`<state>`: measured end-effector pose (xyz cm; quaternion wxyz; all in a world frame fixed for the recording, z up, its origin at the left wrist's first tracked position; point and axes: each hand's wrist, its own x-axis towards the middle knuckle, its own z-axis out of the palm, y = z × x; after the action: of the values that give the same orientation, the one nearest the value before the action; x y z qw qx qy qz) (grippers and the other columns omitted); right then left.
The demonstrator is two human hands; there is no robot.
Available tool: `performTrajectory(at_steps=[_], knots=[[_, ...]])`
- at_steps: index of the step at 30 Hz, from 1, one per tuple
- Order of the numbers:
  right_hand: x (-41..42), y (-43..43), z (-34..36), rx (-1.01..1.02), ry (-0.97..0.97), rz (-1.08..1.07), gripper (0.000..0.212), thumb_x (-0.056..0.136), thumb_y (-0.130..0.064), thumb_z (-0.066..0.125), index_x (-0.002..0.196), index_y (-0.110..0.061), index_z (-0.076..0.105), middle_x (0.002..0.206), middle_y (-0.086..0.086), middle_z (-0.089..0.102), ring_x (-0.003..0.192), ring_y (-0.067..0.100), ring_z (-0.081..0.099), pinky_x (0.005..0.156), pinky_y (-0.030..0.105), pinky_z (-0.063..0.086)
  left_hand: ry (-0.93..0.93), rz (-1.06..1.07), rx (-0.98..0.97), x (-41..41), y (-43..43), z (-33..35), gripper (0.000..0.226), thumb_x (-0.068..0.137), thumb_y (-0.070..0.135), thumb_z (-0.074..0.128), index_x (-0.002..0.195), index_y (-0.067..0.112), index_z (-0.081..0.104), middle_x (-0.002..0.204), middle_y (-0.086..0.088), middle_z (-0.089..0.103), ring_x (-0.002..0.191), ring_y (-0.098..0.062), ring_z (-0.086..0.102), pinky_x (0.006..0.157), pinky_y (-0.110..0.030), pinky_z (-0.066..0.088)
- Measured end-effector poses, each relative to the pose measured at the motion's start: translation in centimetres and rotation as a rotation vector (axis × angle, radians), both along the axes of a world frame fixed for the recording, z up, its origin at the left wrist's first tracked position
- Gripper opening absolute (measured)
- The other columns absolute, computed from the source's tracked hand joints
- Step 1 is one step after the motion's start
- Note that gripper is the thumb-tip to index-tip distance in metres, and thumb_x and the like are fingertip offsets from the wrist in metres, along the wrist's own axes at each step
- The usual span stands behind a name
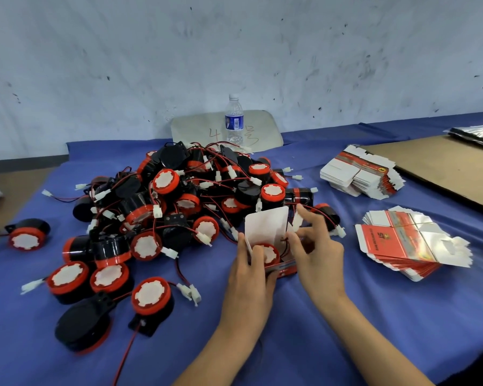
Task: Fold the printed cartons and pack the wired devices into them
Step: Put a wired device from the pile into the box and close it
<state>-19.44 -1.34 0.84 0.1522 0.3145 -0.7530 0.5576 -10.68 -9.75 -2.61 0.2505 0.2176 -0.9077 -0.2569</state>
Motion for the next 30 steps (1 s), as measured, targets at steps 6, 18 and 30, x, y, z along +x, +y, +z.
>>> performTrajectory(at_steps=[6,18,30], knots=[[-0.6,1.7,-0.7,0.473,0.626,-0.129,0.065,0.061,0.007,0.080,0.119,-0.018,0.069,0.066,-0.006,0.060,0.057,0.022,0.050,0.036,0.024,0.037,0.015,-0.014,0.013,0.0,-0.2,-0.1,0.029,0.097,0.027,0.055,0.117,0.012,0.041,0.157,-0.010,0.019,0.129,-0.029,0.044,0.094,-0.037,0.047],[-0.3,1.8,-1.3,0.499,0.552,-0.041,0.046,0.066,0.004,0.081,0.109,-0.011,0.071,0.071,-0.002,0.065,0.054,0.023,0.054,0.047,0.026,0.043,0.077,0.193,-0.397,0.8,0.8,1.1,0.046,0.059,-0.006,0.079,0.100,0.014,0.070,0.141,-0.013,0.045,0.122,-0.038,0.046,0.089,-0.051,0.050],[-0.4,1.9,-2.6,0.360,0.566,0.027,0.008,0.078,-0.009,0.068,0.070,-0.009,0.065,0.062,-0.001,0.055,0.059,0.018,0.046,0.054,0.025,0.038,-0.021,-0.002,-0.470,0.1,1.1,-0.2,0.071,0.064,0.016,0.085,0.129,0.007,0.060,0.134,-0.004,0.060,0.127,-0.026,0.053,0.102,-0.060,0.036]])
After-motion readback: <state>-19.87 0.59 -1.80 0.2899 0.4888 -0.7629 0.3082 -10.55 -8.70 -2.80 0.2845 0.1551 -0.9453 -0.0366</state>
